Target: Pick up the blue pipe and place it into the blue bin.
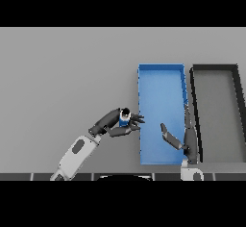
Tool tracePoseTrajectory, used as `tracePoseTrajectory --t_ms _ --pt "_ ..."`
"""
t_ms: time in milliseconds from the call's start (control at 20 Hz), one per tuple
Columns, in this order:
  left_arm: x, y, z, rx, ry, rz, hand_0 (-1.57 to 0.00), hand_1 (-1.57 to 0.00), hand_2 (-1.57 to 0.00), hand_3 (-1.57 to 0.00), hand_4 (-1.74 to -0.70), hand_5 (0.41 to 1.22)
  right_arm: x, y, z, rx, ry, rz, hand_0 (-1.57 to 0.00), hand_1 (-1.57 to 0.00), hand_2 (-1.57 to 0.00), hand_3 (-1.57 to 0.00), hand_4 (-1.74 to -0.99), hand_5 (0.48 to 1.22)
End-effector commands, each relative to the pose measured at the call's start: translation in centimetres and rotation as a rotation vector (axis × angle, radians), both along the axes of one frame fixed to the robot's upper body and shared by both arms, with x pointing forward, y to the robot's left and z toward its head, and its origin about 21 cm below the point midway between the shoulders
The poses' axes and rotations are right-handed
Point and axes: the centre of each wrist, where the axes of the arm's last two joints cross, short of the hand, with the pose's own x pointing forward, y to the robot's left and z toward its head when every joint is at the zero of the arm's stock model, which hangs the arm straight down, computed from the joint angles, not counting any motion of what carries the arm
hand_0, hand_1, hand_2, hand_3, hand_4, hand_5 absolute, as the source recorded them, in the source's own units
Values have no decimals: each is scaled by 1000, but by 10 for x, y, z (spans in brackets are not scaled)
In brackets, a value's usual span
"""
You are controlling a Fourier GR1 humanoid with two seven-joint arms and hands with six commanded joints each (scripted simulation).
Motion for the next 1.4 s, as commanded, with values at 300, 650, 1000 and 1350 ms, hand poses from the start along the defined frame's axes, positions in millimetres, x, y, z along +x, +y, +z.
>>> tracePoseTrajectory --t_ms 300,650,1000,1350 --pt "0 0 -2 18 5 4 -1571 -1571 -1571 -1571 -1474 1221 0 -10 69 39 -144 296 1 -5 -10 1 -1171 579" --pt "2 0 -1 49 -5 -10 -1571 -1571 -1571 -1571 -1474 1221 20 18 108 -102 -32 564 1 0 -1 1 -1246 526" --pt "1 1 -2 51 -3 -11 -1571 -1571 -1571 -1571 -1476 1221 39 51 127 -108 2 743 1 1 1 1 -1220 525" --pt "5 3 1 14 11 -61 -1571 -1571 -1571 -1571 -1468 1221 59 88 149 -140 -9 891 1 1 1 1 -1200 514"
